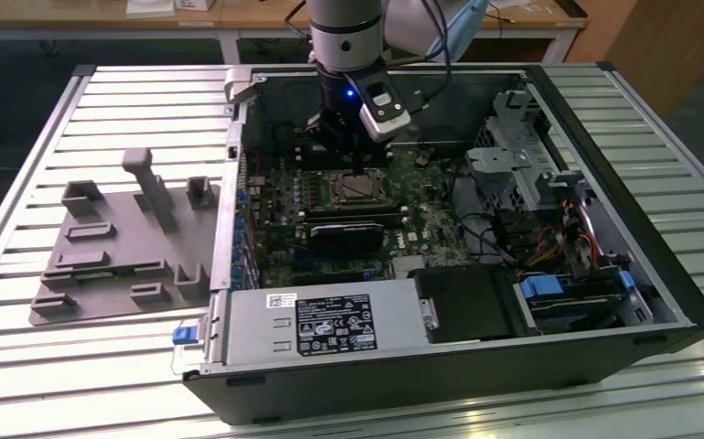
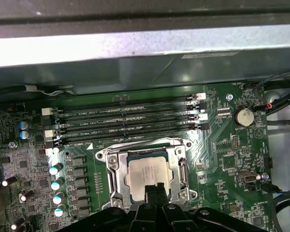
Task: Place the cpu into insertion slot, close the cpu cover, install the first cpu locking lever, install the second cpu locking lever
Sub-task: 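Install the second cpu locking lever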
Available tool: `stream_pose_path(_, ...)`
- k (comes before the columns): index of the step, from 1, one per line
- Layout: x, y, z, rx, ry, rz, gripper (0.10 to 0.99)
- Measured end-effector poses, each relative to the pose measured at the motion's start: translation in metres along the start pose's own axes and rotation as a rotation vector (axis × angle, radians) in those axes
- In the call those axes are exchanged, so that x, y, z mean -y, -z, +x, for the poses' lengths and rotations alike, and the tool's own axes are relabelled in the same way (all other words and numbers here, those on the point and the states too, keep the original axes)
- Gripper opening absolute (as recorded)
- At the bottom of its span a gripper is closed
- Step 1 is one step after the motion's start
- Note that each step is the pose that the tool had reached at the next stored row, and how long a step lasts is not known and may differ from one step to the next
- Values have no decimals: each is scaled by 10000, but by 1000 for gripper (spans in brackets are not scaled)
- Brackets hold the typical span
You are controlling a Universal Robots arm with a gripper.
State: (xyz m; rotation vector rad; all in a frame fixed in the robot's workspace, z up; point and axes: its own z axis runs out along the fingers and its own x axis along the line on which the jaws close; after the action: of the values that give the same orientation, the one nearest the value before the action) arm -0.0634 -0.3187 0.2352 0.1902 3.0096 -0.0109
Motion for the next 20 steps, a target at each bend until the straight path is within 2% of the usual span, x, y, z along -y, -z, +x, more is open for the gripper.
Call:
stream_pose_path(6, 23, 1, -3, 0, 0, 0, 102)
stream_pose_path(14, 181, -1, -23, -1, 0, 1, 102)
stream_pose_path(20, 245, 2, -32, -1, 0, 0, 102)
